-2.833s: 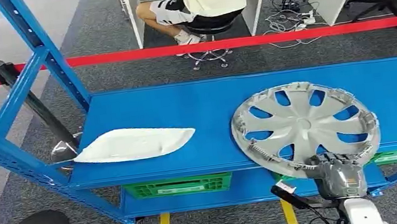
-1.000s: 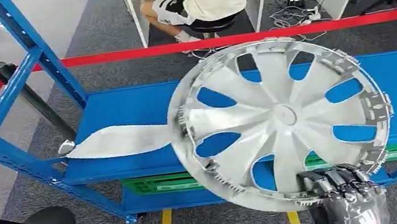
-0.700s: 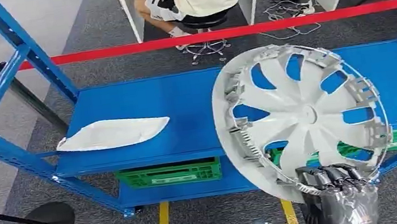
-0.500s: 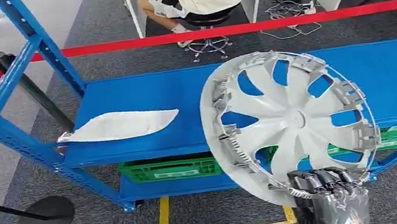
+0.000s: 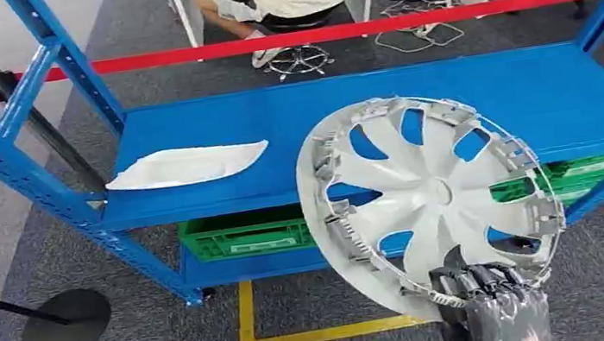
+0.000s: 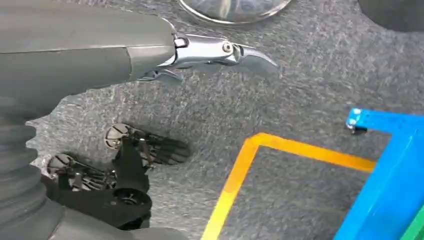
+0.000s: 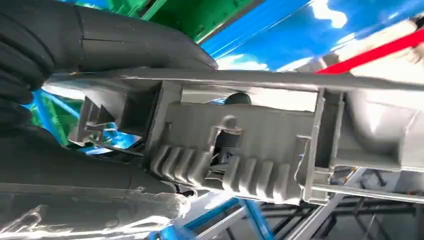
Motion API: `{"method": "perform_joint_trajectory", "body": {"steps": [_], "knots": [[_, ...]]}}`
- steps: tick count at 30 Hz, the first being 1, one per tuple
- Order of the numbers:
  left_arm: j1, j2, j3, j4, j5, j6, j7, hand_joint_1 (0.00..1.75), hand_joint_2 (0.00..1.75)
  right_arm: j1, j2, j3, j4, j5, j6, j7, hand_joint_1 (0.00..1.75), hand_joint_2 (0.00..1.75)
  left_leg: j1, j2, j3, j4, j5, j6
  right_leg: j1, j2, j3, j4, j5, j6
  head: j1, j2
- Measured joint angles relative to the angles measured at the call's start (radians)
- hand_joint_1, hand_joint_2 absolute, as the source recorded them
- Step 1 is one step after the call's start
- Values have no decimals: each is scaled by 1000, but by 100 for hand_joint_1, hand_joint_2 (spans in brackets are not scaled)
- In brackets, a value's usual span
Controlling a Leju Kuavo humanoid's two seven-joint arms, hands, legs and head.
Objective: Take the parts from the cabinet and place them on the table.
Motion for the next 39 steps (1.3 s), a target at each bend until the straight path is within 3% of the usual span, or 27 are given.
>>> {"method": "perform_joint_trajectory", "body": {"steps": [3, 5, 7, 8, 10, 12, 13, 14, 17, 18, 19, 20, 22, 23, 24, 25, 26, 27, 28, 29, 30, 33, 34, 35, 36, 38, 39], "knots": [[0, -1, 0, 0, -2, 1, 0, 0, 175, 4, -6, 0, -3, 0, 0, -6, 175, 175, 6, 10, -2, -7, 14, -24, -3, 26, -25, 2, 32, -30, 1, 0], [1, 0, 0, 0, -2, 3, 0, 0, 175, 6, -7, 0, -4, 0, 0, -8, 175, 175, 8, -47, -26, 73, -115, -38, -5, 44, -57, 2, 60, -41, -2, 0], [1, 1, 0, 0, -3, 3, 0, 0, 175, 7, -8, 0, -5, 0, 0, -12, 175, 175, 8, -58, -62, 230, -227, -42, -5, 66, -84, 4, 90, -42, -10, 0], [1, 0, 0, 0, -4, 4, 0, 0, 175, 9, -8, -2, -5, 0, 0, -21, 175, 175, 8, -60, -68, 287, -243, -41, -5, 76, -103, 5, 105, -41, -11, 0], [0, 1, 0, 0, -13, 9, 0, 0, 175, 27, -7, -16, -8, 0, 0, -79, 175, 175, 8, -63, -17, 273, -198, -36, -5, 100, -141, 6, 134, -36, -13, 0], [-3, 1, 0, 0, -23, 17, 0, 0, 175, 56, 0, -54, -22, 0, 0, -179, 175, 175, 8, -85, 104, 118, -149, -24, -6, 123, -170, 6, 159, -30, -13, 0], [-5, 1, -1, 0, -29, 22, 0, 0, 175, 73, 17, -79, -33, 0, 0, -246, 175, 175, 9, -134, 169, 27, -168, -16, -9, 130, -177, 8, 170, -25, -13, 0], [-7, 2, -1, 0, -36, 25, 0, 0, 175, 89, 37, -108, -47, 0, 0, -318, 175, 175, 11, -151, 201, -36, -190, -9, -4, 137, -187, 9, 179, -19, -10, 0], [-9, 1, -3, 0, -61, 36, 0, 0, 175, 133, 114, -203, -85, 0, 0, -488, 175, 175, -1, -130, 186, -24, -172, 5, -12, 167, -191, -9, 216, 3, -17, 0], [-8, -2, -4, 1, -70, 42, 0, 0, 175, 148, 134, -231, -98, 0, 0, -519, 175, 175, 7, -111, 180, -34, -156, 14, -14, 169, -205, -11, 221, 9, -16, 0], [-11, -1, -6, 1, -82, 47, 0, 0, 175, 163, 158, -255, -109, 0, -1, -540, 175, 175, 7, -96, 172, -34, -145, 21, -12, 124, -208, 11, 181, 9, -14, 0], [-9, -2, -9, 1, -89, 49, 0, 0, 175, 170, 173, -278, -118, 2, -1, -555, 175, 175, 6, -85, 160, -34, -136, 29, -12, 88, -233, 64, 113, 12, -5, 0], [-5, -2, -14, 1, -109, 50, 3, 0, 175, 188, 200, -300, -127, 3, -1, -557, 175, 175, 6, -55, 131, -34, -114, 29, -16, 62, -273, 232, -9, 23, -2, 0], [-4, -2, -18, 1, -114, 49, 4, 0, 175, 200, 210, -308, -131, 2, -1, -557, 175, 175, 6, -41, 114, -33, -103, 28, -17, 58, -283, 298, -30, 28, 1, 0], [-5, -2, -23, 1, -119, 48, 5, 0, 175, 211, 219, -316, -134, 2, -1, -555, 175, 175, 6, -28, 98, -33, -96, 26, -19, 57, -278, 335, -15, 32, 2, 0], [-5, -2, -27, 1, -123, 45, 8, 0, 175, 218, 226, -322, -135, 2, -1, -553, 175, 175, 6, -12, 82, -32, -85, 25, -20, 56, -259, 338, 35, 36, 2, 0], [-5, -2, -29, 1, -128, 42, 10, 0, 175, 224, 233, -327, -137, 2, -1, -551, 175, 175, 6, 5, 66, -30, -75, 20, -22, 51, -222, 313, 88, 39, 2, 0], [-5, -2, -32, 1, -130, 42, 13, 0, 175, 231, 238, -330, -141, 2, -1, -547, 175, 175, 6, 18, 53, -27, -67, 15, -23, 34, -160, 250, 110, 41, 2, 0], [-7, -1, -34, 1, -132, 42, 15, 0, 175, 236, 243, -334, -145, 2, -1, -546, 175, 175, 3, 27, 49, -17, -59, 4, -24, -9, -76, 153, 84, 42, 2, 0], [-5, -1, -35, 1, -134, 42, 16, 0, 175, 236, 246, -337, -149, 2, -1, -546, 175, 175, 0, 35, 44, -11, -57, -2, -20, -50, 19, 42, 21, 46, 5, 0], [-7, 0, -36, 1, -136, 42, 16, 0, 175, 236, 250, -339, -152, 2, -1, -546, 175, 175, -3, 49, 44, -2, -56, -8, -16, -42, 29, -17, -14, 23, 1, 0], [-8, -1, -42, 1, -137, 42, 17, 0, 175, 254, 261, -349, -162, 0, -2, -541, 175, 175, 5, 89, 48, -6, -39, -24, -10, -8, 5, -1, -1, -10, -2, 0], [-8, 0, -42, 1, -138, 44, 18, 0, 175, 259, 264, -353, -167, 0, -2, -539, 175, 175, 12, 42, 45, 4, -59, -36, -14, 3, -2, -2, 8, -18, -2, 0], [-7, 0, -43, 1, -139, 48, 18, 0, 175, 258, 265, -355, -168, 0, -2, -535, 175, 175, 13, -8, 30, 47, -108, -40, -15, 14, -11, -2, 17, -25, -3, 0], [-5, -1, -43, 1, -143, 54, 18, 0, 175, 257, 266, -357, -168, 2, -2, -534, 175, 175, 12, -36, 3, 118, -159, -43, -15, 28, -20, -2, 25, -30, -5, 0], [0, -2, -43, 2, -149, 64, 18, 0, 175, 259, 269, -359, -168, 2, -2, -531, 175, 175, 11, -56, -55, 272, -233, -43, -11, 57, -30, -1, 38, -35, -8, 0], [2, -2, -43, 2, -151, 68, 18, 0, 175, 260, 270, -360, -168, 2, -2, -530, 175, 175, 10, -59, -63, 302, -235, -40, -8, 74, -38, 0, 45, -36, -8, 0]]}}
